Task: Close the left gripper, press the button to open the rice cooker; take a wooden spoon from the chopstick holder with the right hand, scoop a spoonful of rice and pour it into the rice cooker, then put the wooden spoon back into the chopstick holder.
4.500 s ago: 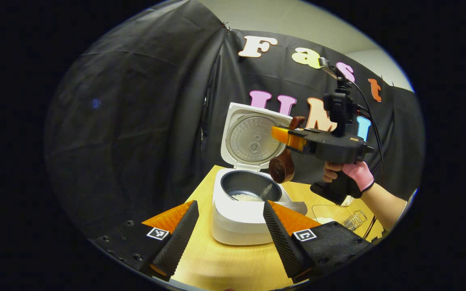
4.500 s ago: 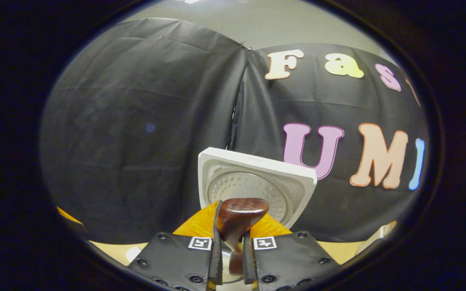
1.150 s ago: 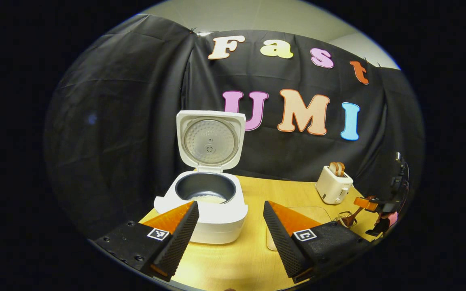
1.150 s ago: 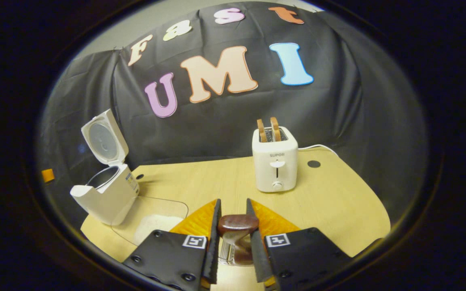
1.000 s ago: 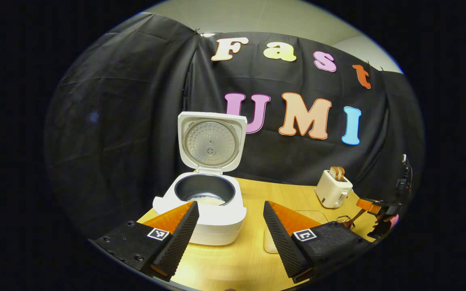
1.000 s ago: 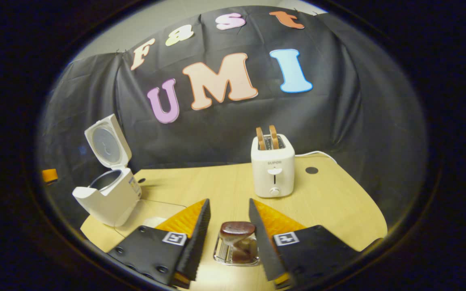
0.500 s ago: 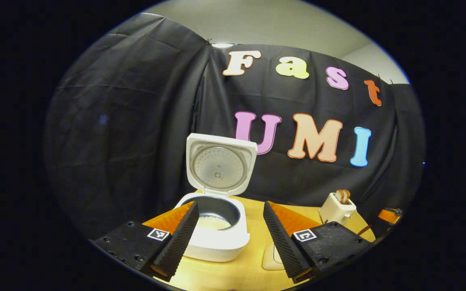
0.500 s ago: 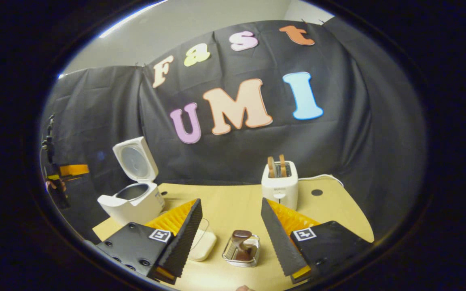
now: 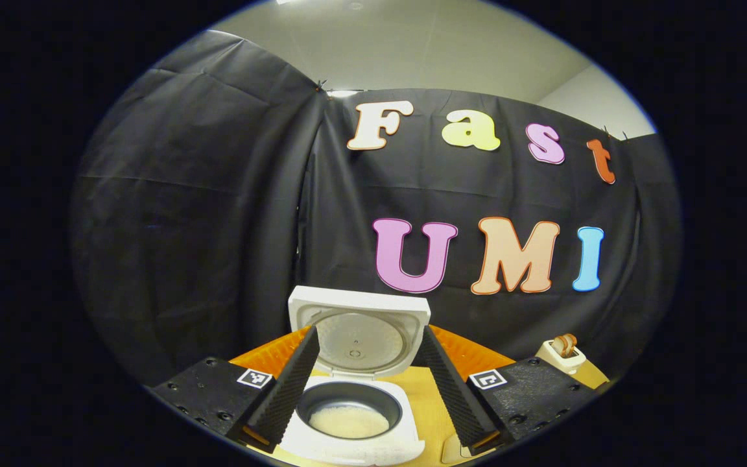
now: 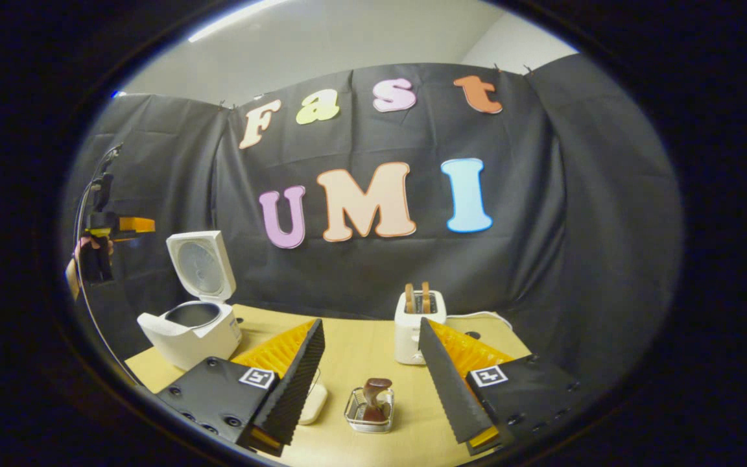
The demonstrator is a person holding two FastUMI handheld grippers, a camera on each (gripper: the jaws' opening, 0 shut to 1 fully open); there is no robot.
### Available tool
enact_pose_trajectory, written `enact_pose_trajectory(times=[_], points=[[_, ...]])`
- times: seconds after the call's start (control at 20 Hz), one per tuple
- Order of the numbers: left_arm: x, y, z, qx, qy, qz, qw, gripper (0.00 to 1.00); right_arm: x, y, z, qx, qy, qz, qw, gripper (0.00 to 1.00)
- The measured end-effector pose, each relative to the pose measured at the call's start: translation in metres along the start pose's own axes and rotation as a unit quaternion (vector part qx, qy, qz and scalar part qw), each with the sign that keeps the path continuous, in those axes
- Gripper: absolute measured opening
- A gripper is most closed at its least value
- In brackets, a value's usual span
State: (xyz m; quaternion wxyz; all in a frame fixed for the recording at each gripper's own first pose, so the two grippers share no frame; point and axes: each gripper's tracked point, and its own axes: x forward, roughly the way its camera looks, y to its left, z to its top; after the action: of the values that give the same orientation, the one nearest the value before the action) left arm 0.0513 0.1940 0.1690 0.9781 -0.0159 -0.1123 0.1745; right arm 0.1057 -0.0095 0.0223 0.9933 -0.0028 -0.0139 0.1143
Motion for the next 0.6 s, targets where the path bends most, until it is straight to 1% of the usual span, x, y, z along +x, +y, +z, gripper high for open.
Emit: enact_pose_trajectory(times=[0.05,0.15,0.2,0.25,0.35,0.4,0.45,0.5,0.55,0.6], points=[[0.014,0.001,0.004,0.000,0.000,-0.008,1.000,0.91,-0.003,0.001,-0.001,0.001,0.004,-0.017,1.000,0.95],[0.041,0.003,0.013,0.003,-0.002,-0.023,1.000,0.94,-0.011,0.004,0.002,0.020,0.004,-0.042,0.999,0.96],[0.056,0.005,0.017,0.005,-0.004,-0.027,1.000,0.94,-0.013,0.003,0.005,0.029,-0.004,-0.060,0.998,0.96],[0.070,0.007,0.020,0.006,-0.006,-0.031,0.999,0.91,-0.017,-0.004,0.008,0.028,-0.011,-0.088,0.996,0.96],[0.097,0.008,0.027,0.005,-0.008,-0.040,0.999,0.91,-0.027,-0.024,0.005,0.009,-0.010,-0.153,0.988,0.96],[0.111,0.009,0.029,0.007,-0.009,-0.042,0.999,0.93,-0.032,-0.027,0.005,0.004,-0.008,-0.167,0.986,0.96],[0.126,0.011,0.032,0.008,-0.008,-0.044,0.999,0.91,-0.035,-0.023,0.004,0.006,-0.003,-0.168,0.986,0.96],[0.140,0.012,0.031,0.005,-0.003,-0.045,0.999,0.93,-0.036,-0.014,0.002,0.012,0.003,-0.158,0.987,0.96],[0.154,0.013,0.030,-0.001,0.003,-0.047,0.999,0.93,-0.037,-0.004,-0.002,0.020,0.012,-0.149,0.989,0.96],[0.166,0.015,0.027,-0.003,0.008,-0.048,0.999,0.90,-0.039,-0.003,-0.007,0.026,0.017,-0.148,0.988,0.96]])
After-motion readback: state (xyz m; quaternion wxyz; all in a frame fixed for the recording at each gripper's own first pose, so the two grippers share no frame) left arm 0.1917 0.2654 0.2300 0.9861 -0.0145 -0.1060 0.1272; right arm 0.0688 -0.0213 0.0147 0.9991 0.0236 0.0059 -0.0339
